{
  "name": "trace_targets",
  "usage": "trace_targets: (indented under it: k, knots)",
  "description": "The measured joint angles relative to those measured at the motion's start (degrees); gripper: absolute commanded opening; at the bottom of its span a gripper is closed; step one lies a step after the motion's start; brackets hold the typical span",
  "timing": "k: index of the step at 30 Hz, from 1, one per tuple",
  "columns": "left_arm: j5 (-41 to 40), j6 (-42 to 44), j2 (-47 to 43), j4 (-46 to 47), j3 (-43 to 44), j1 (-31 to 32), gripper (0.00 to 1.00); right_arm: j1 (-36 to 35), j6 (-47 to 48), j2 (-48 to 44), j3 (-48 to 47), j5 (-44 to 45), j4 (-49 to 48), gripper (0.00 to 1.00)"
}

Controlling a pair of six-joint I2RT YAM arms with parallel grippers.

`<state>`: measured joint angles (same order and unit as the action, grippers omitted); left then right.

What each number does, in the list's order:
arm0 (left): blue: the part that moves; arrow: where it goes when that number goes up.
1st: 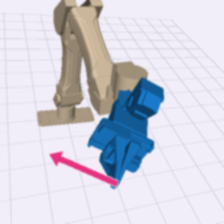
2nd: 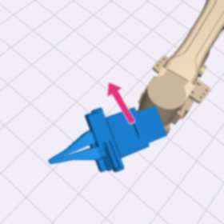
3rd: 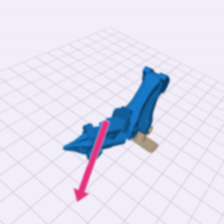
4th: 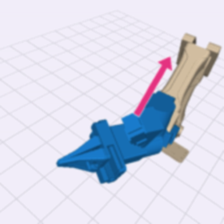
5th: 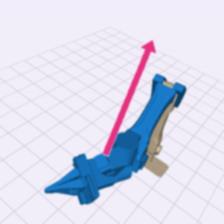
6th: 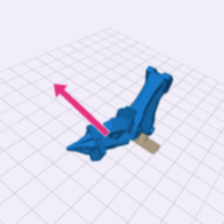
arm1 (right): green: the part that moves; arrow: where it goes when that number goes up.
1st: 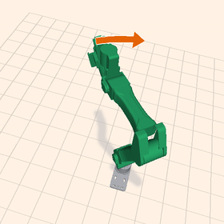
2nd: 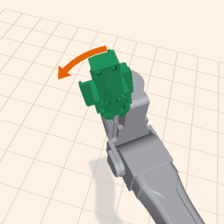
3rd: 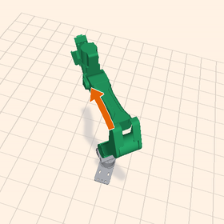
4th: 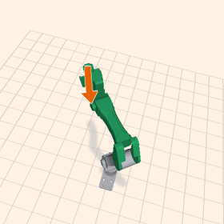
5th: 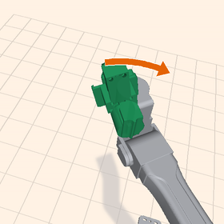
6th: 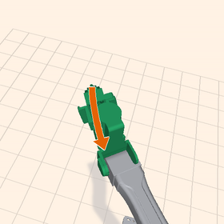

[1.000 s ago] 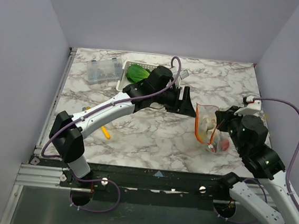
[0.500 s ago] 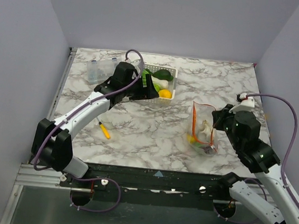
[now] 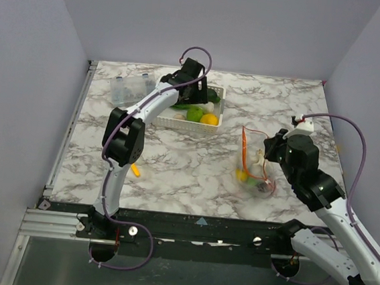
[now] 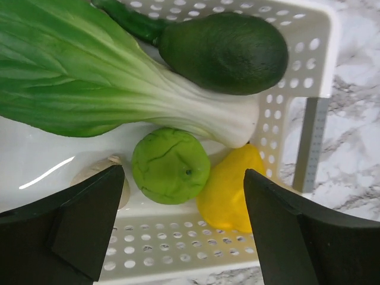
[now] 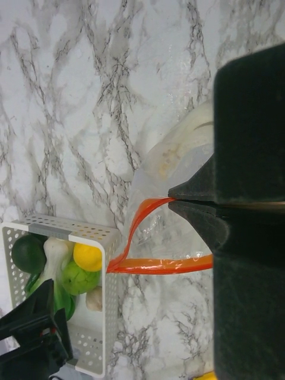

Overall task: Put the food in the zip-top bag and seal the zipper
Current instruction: Pick up the fake vegetable from the bin.

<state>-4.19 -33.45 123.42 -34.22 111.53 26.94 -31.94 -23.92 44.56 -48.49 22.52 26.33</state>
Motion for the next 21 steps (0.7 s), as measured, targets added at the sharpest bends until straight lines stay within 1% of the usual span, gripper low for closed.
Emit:
trace_targets:
  k: [2,7,9,10,12,14,16,19,21]
  knots:
    - [-0.04,-0.42,2.99,-2.38,2.25,0.02,0.85,0.00,0.02,-0.04,0.00,0.13,-0.33,0.01]
    - [0.55,-1.27,6.62,-6.19,3.43,0.13,0.82,0.00,0.02,-0.63,0.02,0.17,-0.59,0.01]
    - [0.68,-1.51,7.13,-7.10,3.30,0.20,0.75,0.00,0.02,-0.98,0.07,0.17,-0.59,0.01]
    - [0.76,-1.57,7.13,-7.28,3.08,0.20,0.74,0.00,0.00,-1.11,0.11,0.15,-0.66,0.01]
    - [0.83,-1.55,7.13,-7.45,3.04,0.20,0.64,0.00,0.00,-1.33,0.24,0.15,-0.72,0.01]
    - [0.96,-1.42,7.63,-8.37,4.35,0.20,0.47,0.00,0.00,-1.42,0.35,0.15,-0.81,0.01]
    - [0.96,-1.07,8.70,-9.14,6.58,0.17,0.33,0.00,0.00,-1.55,0.50,0.17,-0.87,0.01]
    - [0.94,-0.28,9.38,-9.70,8.41,0.20,0.18,0.00,-0.02,-1.81,0.87,0.13,-0.98,0.01]
    - [0.90,0.39,8.68,-9.55,7.69,0.17,0.13,0.00,-0.04,-1.99,1.20,0.11,-1.05,0.01]
